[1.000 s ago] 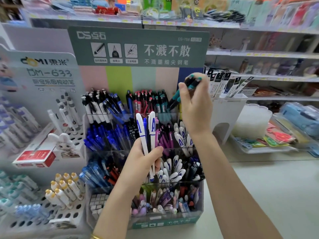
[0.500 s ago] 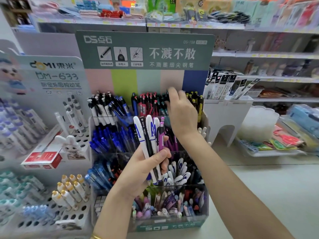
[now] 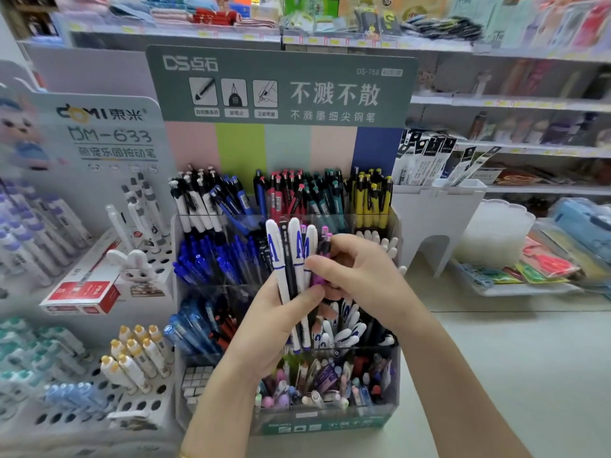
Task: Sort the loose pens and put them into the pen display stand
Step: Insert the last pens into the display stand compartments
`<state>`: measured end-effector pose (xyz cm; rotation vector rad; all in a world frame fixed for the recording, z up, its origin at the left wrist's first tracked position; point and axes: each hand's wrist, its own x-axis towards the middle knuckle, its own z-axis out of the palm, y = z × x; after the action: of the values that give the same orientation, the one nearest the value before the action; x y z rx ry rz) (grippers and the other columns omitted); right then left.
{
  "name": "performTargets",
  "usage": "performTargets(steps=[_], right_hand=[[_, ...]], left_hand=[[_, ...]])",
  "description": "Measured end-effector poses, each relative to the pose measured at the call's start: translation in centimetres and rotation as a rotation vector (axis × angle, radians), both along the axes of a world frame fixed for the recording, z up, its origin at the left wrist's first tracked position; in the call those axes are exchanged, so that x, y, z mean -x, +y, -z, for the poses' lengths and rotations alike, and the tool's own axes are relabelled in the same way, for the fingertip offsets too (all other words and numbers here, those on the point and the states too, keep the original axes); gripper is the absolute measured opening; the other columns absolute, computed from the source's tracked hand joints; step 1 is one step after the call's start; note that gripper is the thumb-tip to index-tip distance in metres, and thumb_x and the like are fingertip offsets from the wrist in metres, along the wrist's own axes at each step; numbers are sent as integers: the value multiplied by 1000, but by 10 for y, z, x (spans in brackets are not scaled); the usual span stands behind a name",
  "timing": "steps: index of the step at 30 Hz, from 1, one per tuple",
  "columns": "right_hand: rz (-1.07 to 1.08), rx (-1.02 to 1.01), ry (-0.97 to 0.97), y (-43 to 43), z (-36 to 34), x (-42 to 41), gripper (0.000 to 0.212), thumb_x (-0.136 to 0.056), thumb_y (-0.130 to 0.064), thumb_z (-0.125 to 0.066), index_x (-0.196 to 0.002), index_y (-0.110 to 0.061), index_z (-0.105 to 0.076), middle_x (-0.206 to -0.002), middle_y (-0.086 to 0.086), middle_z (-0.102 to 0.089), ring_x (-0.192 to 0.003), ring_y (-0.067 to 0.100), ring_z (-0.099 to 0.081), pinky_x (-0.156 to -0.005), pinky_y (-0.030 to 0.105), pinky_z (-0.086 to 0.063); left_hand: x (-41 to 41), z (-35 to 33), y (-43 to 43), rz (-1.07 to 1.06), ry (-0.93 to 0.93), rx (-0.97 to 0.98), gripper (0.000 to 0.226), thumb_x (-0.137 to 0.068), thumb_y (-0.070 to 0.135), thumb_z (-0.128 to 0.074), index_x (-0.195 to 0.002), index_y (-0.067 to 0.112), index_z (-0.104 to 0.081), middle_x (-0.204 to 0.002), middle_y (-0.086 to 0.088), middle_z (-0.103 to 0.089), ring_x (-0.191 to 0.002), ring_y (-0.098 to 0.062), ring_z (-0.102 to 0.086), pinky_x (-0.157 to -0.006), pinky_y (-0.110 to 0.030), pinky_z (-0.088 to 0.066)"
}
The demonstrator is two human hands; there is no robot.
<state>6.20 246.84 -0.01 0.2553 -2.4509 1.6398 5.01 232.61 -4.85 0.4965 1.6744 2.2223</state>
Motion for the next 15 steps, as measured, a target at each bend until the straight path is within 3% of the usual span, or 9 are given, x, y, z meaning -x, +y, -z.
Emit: performTargets(steps=[5,9,12,15], right_hand=[[-15,94,-71,5,0,-6,21,-95,-14,-54,-96,5,-62,-64,3,-59,-44,1,-51,-44,15,-42],[-18,164,-147,2,6,-5,14,-96,-14,-52,-100,-2,-59,-67,-1,-62,-64,22,-63,-64,40,-60],[-30,133,-182,1,5,-3,19,-93,-7,-51,-105,-17,-61,-71,3,-64,-57,15,-60,-53,25,-51],[-104,133,-204,0,4,-3,36,-88,-2,-50,-115,-22,-62,-81,4,-71,-58,15,-59,-49,23,-45]], left_hand=[[-3,1,-2,26,-81,-70,38,-90,9,-54,-128,8,-55,-103,-15,-73,-88,-30,-72,-62,-31,-57],[-4,4,-4,62,-79,-72,30,-92,2,-57,-121,5,-56,-85,-16,-71,-66,-24,-68,-53,-30,-54],[-5,9,-6,99,-24,-55,26,-82,3,-52,-106,1,-60,-72,-9,-64,-55,-19,-56,-49,-27,-46],[-4,14,-7,124,-31,-76,20,-77,0,-52,-91,4,-66,-76,-13,-62,-54,-21,-51,-46,-28,-42]])
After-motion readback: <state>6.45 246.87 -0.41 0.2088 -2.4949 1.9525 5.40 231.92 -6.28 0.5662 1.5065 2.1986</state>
